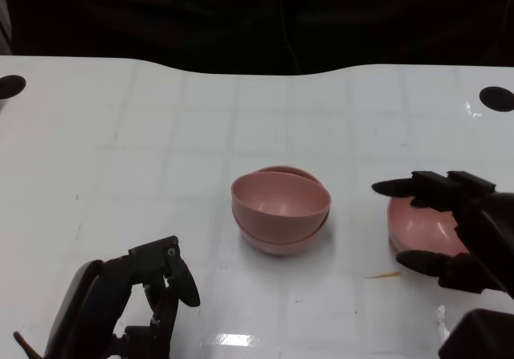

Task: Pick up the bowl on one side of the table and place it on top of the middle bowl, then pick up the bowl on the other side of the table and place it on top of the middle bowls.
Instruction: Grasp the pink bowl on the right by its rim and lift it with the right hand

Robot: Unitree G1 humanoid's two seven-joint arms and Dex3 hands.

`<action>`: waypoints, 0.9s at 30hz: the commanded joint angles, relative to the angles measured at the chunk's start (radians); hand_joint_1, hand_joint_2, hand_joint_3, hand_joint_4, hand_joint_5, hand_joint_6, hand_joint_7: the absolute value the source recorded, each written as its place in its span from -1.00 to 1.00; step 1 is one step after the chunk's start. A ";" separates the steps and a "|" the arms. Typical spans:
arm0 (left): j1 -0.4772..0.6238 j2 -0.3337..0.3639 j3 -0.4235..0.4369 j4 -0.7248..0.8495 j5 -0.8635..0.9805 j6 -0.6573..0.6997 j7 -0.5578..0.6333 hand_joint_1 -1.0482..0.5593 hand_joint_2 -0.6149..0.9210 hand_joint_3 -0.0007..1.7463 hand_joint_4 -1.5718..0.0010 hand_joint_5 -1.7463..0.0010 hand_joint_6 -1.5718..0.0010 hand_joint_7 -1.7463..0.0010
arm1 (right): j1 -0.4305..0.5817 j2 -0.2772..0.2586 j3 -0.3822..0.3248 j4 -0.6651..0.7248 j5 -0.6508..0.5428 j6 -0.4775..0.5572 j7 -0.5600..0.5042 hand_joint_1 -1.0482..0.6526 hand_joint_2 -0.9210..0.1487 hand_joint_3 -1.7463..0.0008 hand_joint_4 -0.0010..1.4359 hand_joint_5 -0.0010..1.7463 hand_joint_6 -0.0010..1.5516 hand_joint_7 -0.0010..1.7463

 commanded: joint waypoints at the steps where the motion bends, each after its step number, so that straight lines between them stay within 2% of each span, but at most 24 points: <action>1: 0.004 0.008 0.012 0.003 0.005 -0.013 0.015 0.33 0.18 0.75 -0.14 -0.96 -0.04 -0.74 | 0.008 -0.044 0.008 -0.086 -0.102 0.127 0.077 -0.28 -0.71 1.00 -0.64 -0.26 -0.53 -0.75; 5: 0.003 0.007 0.010 0.003 0.003 -0.012 0.012 0.34 0.17 0.76 -0.15 -0.96 -0.05 -0.74 | 0.005 -0.067 0.030 -0.136 -0.174 0.219 0.150 -0.33 -0.72 1.00 -0.63 -0.33 -0.53 -0.82; 9: -0.001 0.002 0.008 0.003 0.004 -0.012 0.015 0.35 0.16 0.77 -0.15 -0.95 -0.06 -0.73 | -0.010 -0.092 0.056 -0.149 -0.228 0.283 0.217 -0.35 -0.73 1.00 -0.55 -0.50 -0.49 -0.92; 13: -0.004 0.001 0.002 0.000 0.020 -0.017 0.018 0.35 0.16 0.77 -0.15 -0.94 -0.06 -0.73 | -0.045 -0.115 0.095 -0.103 -0.276 0.319 0.256 -0.35 -0.76 1.00 -0.49 -0.68 -0.46 -0.97; 16: -0.005 -0.001 0.001 0.001 0.024 -0.019 0.018 0.34 0.15 0.77 -0.14 -0.94 -0.06 -0.73 | -0.056 -0.123 0.107 -0.090 -0.285 0.331 0.262 -0.35 -0.77 1.00 -0.46 -0.73 -0.45 -0.98; 20: -0.006 -0.004 -0.001 -0.008 0.041 -0.019 0.021 0.34 0.16 0.77 -0.13 -0.96 -0.06 -0.73 | -0.123 -0.123 0.162 0.013 -0.363 0.379 0.268 -0.29 -0.78 1.00 -0.43 -0.77 -0.45 -0.98; 27: -0.005 0.000 0.002 -0.011 0.044 -0.020 0.022 0.34 0.15 0.78 -0.13 -0.97 -0.06 -0.73 | -0.228 -0.116 0.243 0.214 -0.403 0.409 0.227 -0.21 -0.83 0.99 -0.35 -0.83 -0.41 -0.98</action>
